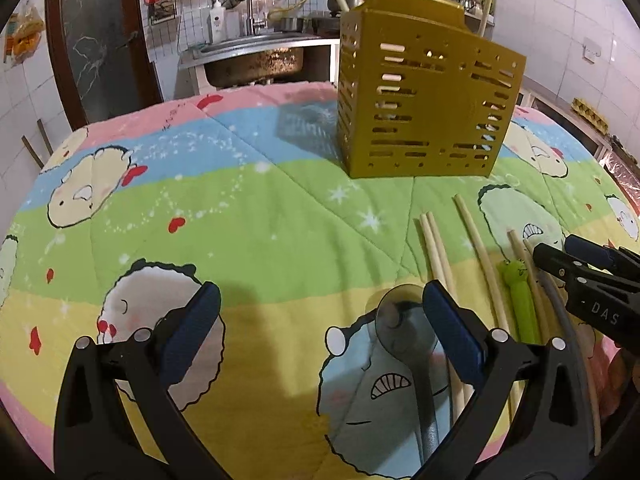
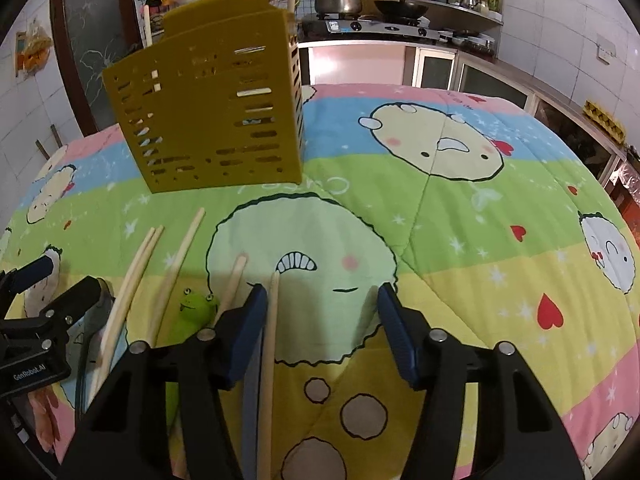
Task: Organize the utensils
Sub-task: 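Grasp another chopstick with the right tool while the left tool grasps the silver spoon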
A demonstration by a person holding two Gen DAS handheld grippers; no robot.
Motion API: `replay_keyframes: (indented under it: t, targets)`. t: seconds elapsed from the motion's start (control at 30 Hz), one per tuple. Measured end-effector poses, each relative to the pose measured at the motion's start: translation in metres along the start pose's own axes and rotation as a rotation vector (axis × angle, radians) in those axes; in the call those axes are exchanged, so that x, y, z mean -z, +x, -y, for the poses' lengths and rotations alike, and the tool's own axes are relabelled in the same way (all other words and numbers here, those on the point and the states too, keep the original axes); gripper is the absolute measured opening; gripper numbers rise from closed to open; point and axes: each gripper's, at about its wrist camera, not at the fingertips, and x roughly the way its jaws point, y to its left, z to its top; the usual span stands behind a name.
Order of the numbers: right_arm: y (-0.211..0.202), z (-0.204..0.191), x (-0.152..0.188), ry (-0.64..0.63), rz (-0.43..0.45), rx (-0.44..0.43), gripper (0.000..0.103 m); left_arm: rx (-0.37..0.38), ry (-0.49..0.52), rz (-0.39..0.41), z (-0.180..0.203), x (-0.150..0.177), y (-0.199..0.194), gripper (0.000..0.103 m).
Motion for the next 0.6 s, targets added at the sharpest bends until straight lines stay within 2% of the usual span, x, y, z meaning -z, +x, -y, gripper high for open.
replay_keyframes:
  t: [0.17,0.33,0.6]
  targets:
    - [-0.001,-0.003,0.002,-0.005,-0.006,-0.014,0.034,0.003,-0.009,-0.015,-0.001,0.002,0.003,0.098]
    - [0.003,-0.009,0.002,-0.032,-0.022,0.002,0.028,-0.007,0.005,-0.029,0.002,0.003,0.005,0.098]
    - [0.006,-0.013,-0.004,-0.034,-0.033,-0.004,0.008,0.004,0.001,-0.055,0.003,0.005,0.009,0.097]
